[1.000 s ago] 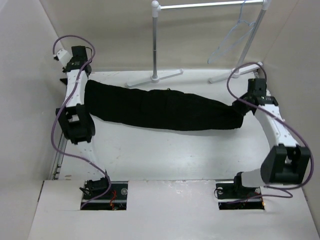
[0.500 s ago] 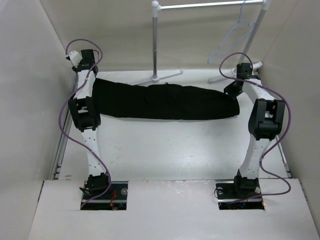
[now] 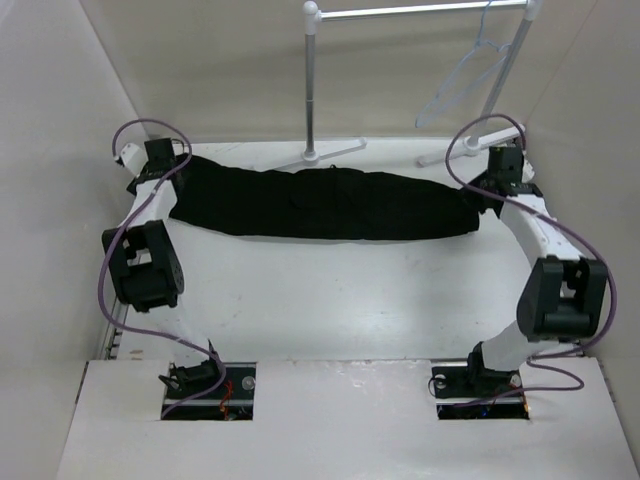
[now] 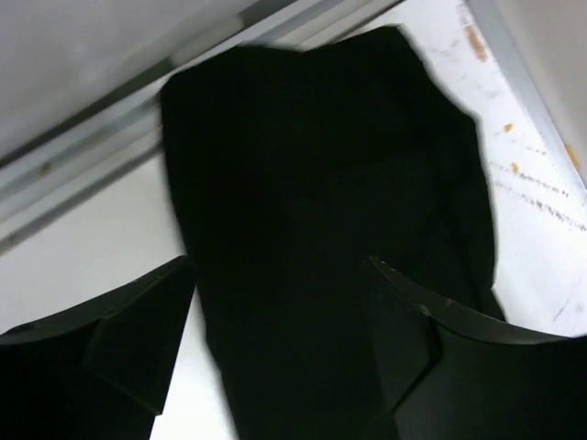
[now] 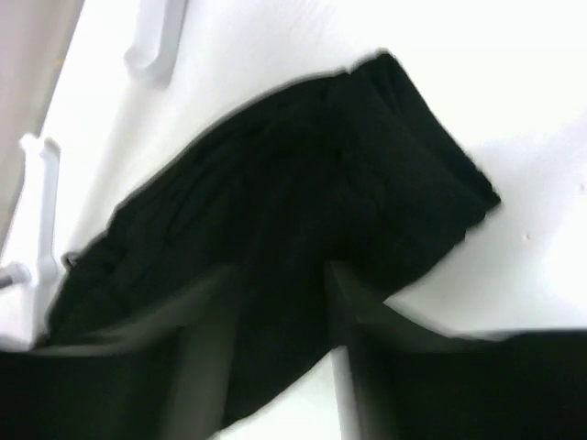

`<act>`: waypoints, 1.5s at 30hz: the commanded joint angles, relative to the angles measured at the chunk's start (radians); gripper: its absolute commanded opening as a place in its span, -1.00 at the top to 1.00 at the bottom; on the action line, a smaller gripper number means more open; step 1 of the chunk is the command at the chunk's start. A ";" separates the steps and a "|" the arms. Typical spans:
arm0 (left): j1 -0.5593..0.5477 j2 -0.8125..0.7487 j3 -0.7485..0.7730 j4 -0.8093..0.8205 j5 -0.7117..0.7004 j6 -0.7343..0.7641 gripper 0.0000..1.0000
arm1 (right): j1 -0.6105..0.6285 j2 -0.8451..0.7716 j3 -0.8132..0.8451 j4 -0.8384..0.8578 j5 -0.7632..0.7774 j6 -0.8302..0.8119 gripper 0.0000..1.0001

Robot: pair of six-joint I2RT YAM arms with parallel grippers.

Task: Place the trousers on the hanger
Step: Fold the trousers at the center of the board.

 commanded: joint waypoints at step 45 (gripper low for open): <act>0.131 -0.500 -0.683 -0.108 -0.063 -0.263 0.12 | -0.243 -0.479 -0.683 0.123 -0.036 0.101 -0.11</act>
